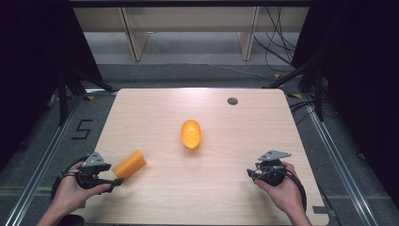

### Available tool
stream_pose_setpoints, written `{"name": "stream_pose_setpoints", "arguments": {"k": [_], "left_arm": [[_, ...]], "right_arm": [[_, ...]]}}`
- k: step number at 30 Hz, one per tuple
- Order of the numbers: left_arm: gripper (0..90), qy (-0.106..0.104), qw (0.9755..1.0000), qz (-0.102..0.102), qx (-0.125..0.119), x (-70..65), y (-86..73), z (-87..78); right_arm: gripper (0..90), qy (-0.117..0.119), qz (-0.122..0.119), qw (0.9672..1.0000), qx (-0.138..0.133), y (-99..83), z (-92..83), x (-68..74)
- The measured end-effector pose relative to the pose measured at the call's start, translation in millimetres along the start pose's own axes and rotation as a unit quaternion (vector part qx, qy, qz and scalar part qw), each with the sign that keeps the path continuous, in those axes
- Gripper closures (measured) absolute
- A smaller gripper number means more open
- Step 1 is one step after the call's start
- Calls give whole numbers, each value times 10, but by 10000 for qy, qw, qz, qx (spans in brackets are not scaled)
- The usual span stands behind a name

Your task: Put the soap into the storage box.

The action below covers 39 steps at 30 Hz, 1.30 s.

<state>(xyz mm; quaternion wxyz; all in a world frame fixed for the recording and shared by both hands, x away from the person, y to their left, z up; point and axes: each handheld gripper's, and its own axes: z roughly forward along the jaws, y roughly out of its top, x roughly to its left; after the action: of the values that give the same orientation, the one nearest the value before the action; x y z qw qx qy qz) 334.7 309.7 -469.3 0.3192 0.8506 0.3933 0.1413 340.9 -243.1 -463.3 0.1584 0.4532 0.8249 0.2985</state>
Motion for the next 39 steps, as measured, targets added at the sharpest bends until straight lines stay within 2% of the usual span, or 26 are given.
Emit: {"name": "stream_pose_setpoints", "arguments": {"k": [5, 7, 8, 11, 12, 13, 14, 15, 17, 18, 19, 20, 21, 22, 23, 25, 27, 29, 30, 31, 32, 33, 34, 35, 37, 39], "left_arm": [[239, 6, 9999, -20, -98, -8, 51, -65], [255, -93, 9998, -146, -101, -23, 103, -93], [270, -82, 9998, -201, 41, -22, 146, -108], [345, -247, 9990, -266, 261, -13, 291, -150], [351, -280, 9979, -303, 491, -5, 351, -161], [353, -248, 9976, -278, 575, 1, 409, -147], [356, -237, 9964, -216, 788, 15, 476, -148], [356, -171, 9955, -338, 873, 4, 541, -125], [355, -266, 9893, -294, 1407, 25, 699, -93], [356, -327, 9881, -311, 1469, 11, 794, -24], [356, -327, 9881, -311, 1469, 11, 794, -24], [356, -353, 9852, -336, 1646, 12, 842, 10], [347, -387, 9799, -406, 1916, 9, 878, 47], [347, -448, 9735, -298, 2222, 10, 914, 78], [348, -475, 9692, -277, 2402, -1, 945, 114], [350, -446, 9646, -283, 2582, -17, 980, 192], [361, -402, 9622, -173, 2687, -13, 1002, 251], [383, -343, 9620, -131, 2705, -10, 1019, 298], [413, -319, 9617, -208, 2714, -16, 1019, 319], [431, -311, 9610, -144, 2745, -7, 1021, 343], [437, -309, 9582, -214, 2835, -15, 1016, 366], [456, -286, 9587, -172, 2824, -17, 1000, 405], [456, -304, 9555, -90, 2933, -8, 1006, 420], [488, -317, 9536, 54, 2994, 4, 1011, 444], [512, -327, 9529, 70, 3014, -4, 997, 493], [571, -320, 9503, 270, 3084, 14, 1001, 536]], "right_arm": [[559, 0, 19, 10000, 11, -1, -2, 0], [556, 0, 25, 10000, 29, -1, 3, 0], [555, -8, 53, 10000, 36, -1, 5, 3], [550, -30, 6, 10000, 3, 3, 9, -5], [550, -24, 25, 10000, -1, 3, 5, -3], [550, -35, 23, 10000, 0, 2, 3, -3], [550, -40, 27, 10000, 1, 2, 1, -3], [549, -36, 78, 10000, 23, 1, -2, 1], [550, -39, 72, 10000, 27, -1, -1, -2], [549, -30, 64, 10000, 32, -4, 2, -4], [549, -30, 64, 10000, 32, -4, 2, -4], [549, -27, 68, 10000, 35, -5, 3, -4], [549, -22, 67, 10000, 34, -5, 2, -4], [549, -22, 67, 10000, 34, -5, 2, -4], [549, -29, 54, 10000, 31, -5, -2, -4], [548, -27, 52, 10000, 32, -7, -3, -4], [548, -24, 45, 10000, 36, -12, 0, -5], [548, -34, -20, 10000, 12, -17, 9, -12], [547, -40, -38, 10000, 10, -19, 14, -12], [547, -15, 39, 10000, 44, -14, 9, -1], [546, -9, 20, 10000, 53, -14, 11, 0], [545, 8, 10, 10000, 92, -14, 14, 6], [545, 8, 10, 10000, 92, -14, 14, 6], [545, 0, 17, 10000, 98, -13, 17, 10], [545, 0, 15, 9999, 100, -13, 17, 9], [544, 8, 5, 9999, 106, -16, 16, 5]]}}
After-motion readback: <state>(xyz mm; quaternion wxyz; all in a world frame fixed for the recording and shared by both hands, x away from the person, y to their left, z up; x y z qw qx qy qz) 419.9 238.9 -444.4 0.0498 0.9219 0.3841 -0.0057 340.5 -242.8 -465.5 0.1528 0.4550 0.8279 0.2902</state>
